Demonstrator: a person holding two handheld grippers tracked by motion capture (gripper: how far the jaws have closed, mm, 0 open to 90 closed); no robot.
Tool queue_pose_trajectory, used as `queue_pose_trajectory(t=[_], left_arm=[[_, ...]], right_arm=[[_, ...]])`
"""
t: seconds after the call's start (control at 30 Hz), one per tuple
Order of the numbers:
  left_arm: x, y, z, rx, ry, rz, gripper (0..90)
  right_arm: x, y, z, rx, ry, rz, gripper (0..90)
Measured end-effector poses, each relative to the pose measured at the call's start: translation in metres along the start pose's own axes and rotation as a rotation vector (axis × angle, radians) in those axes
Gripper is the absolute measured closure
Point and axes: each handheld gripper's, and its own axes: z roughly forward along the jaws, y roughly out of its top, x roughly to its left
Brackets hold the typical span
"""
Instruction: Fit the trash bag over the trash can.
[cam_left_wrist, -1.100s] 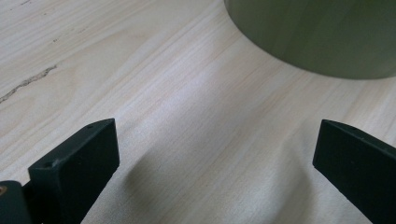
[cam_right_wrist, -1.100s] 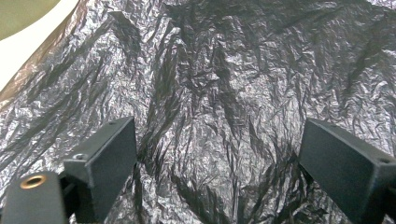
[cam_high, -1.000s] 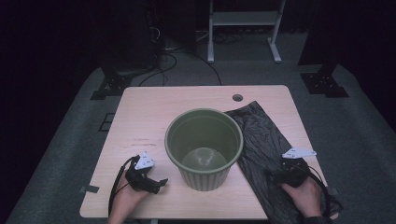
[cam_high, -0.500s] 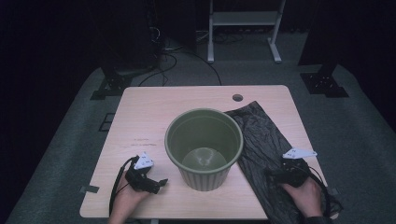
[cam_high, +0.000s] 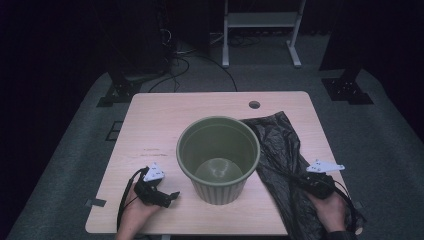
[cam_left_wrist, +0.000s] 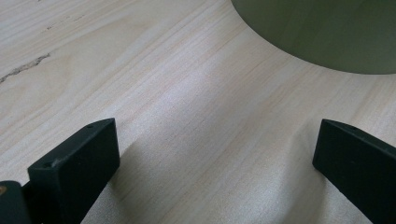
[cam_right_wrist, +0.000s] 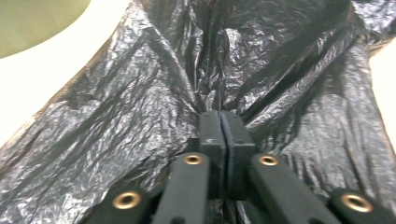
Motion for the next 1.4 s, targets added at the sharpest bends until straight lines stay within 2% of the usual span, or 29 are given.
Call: queue_pose_trajectory(t=[0.13, 0.17, 0.23, 0.27, 0.33, 0.37, 0.4, 0.47, 0.57, 0.63, 0.7, 0.73, 0.77, 0.9, 0.93, 1.0, 1.03, 1.1, 1.13, 1.17, 1.2, 1.3, 1.33, 1.4], left_arm=[[0.000, 0.000, 0.000, 0.000, 0.000, 0.000, 0.0], [0.000, 0.000, 0.000, 0.000, 0.000, 0.000, 0.0], [0.000, 0.000, 0.000, 0.000, 0.000, 0.000, 0.0], [0.000, 0.000, 0.000, 0.000, 0.000, 0.000, 0.0], [0.000, 0.000, 0.000, 0.000, 0.000, 0.000, 0.0], [0.000, 0.000, 0.000, 0.000, 0.000, 0.001, 0.0], [0.000, 0.000, 0.000, 0.000, 0.000, 0.001, 0.0], [0.000, 0.000, 0.000, 0.000, 0.000, 0.001, 0.0], [0.000, 0.000, 0.000, 0.000, 0.000, 0.001, 0.0], [0.000, 0.000, 0.000, 0.000, 0.000, 0.001, 0.0], [0.000, 0.000, 0.000, 0.000, 0.000, 0.000, 0.0], [0.000, 0.000, 0.000, 0.000, 0.000, 0.001, 0.0], [0.000, 0.000, 0.000, 0.000, 0.000, 0.001, 0.0], [0.000, 0.000, 0.000, 0.001, 0.000, 0.001, 0.0], [0.000, 0.000, 0.000, 0.001, 0.000, 0.002, 0.0], [0.000, 0.000, 0.000, 0.001, 0.000, 0.002, 0.0], [0.000, 0.000, 0.000, 0.001, 0.000, 0.002, 0.0], [0.000, 0.000, 0.000, 0.001, -0.001, 0.001, 0.0], [0.000, 0.000, 0.000, 0.001, -0.001, 0.001, 0.0], [0.000, 0.000, 0.000, 0.001, 0.000, 0.002, 0.0], [0.000, 0.000, 0.000, 0.001, -0.001, 0.001, 0.0], [0.000, 0.000, 0.000, 0.001, 0.000, 0.001, 0.0], [0.000, 0.000, 0.000, 0.001, 0.000, 0.001, 0.0], [0.000, 0.000, 0.000, 0.001, 0.000, 0.001, 0.0]], right_arm=[[0.000, 0.001, 0.001, 0.003, 0.020, 0.002, 90.0], [0.001, 0.001, 0.001, 0.004, 0.044, -0.002, 90.0], [0.002, 0.002, 0.002, 0.006, 0.056, -0.007, 90.0], [0.006, 0.004, 0.004, 0.008, 0.084, -0.018, 90.0], [0.009, 0.005, 0.004, 0.012, 0.092, -0.026, 90.0], [0.013, 0.008, 0.006, 0.014, 0.117, -0.031, 90.0], [0.013, 0.008, 0.006, 0.014, 0.117, -0.031, 90.0], [0.017, 0.011, 0.008, 0.010, 0.146, -0.035, 90.0], [0.027, 0.016, 0.012, 0.016, 0.189, -0.061, 90.0], [0.029, 0.017, 0.013, 0.020, 0.191, -0.068, 90.0], [0.034, 0.020, 0.015, 0.043, 0.168, -0.095, 74.2], [0.034, 0.020, 0.015, 0.043, 0.168, -0.095, 74.2], [0.035, 0.021, 0.014, 0.049, 0.169, -0.102, 67.2], [0.032, 0.028, 0.005, 0.024, 0.161, -0.056, 44.5], [0.031, 0.030, 0.003, 0.013, 0.139, -0.047, 41.1], [0.025, 0.036, -0.002, 0.003, 0.084, -0.044, 28.9], [0.025, 0.036, -0.002, 0.003, 0.084, -0.044, 28.9], [0.015, 0.039, -0.003, -0.004, 0.027, -0.016, 18.6], [0.015, 0.039, -0.003, -0.004, 0.027, -0.016, 18.6], [0.011, 0.038, -0.003, -0.004, 0.002, -0.004, 17.9], [0.002, 0.038, -0.001, 0.018, -0.014, 0.020, 16.4], [-0.006, 0.038, 0.001, 0.031, -0.040, 0.036, 15.1], [-0.013, 0.037, 0.003, 0.038, -0.051, 0.052, 15.1], [-0.016, 0.036, 0.004, 0.042, -0.055, 0.059, 15.1]])
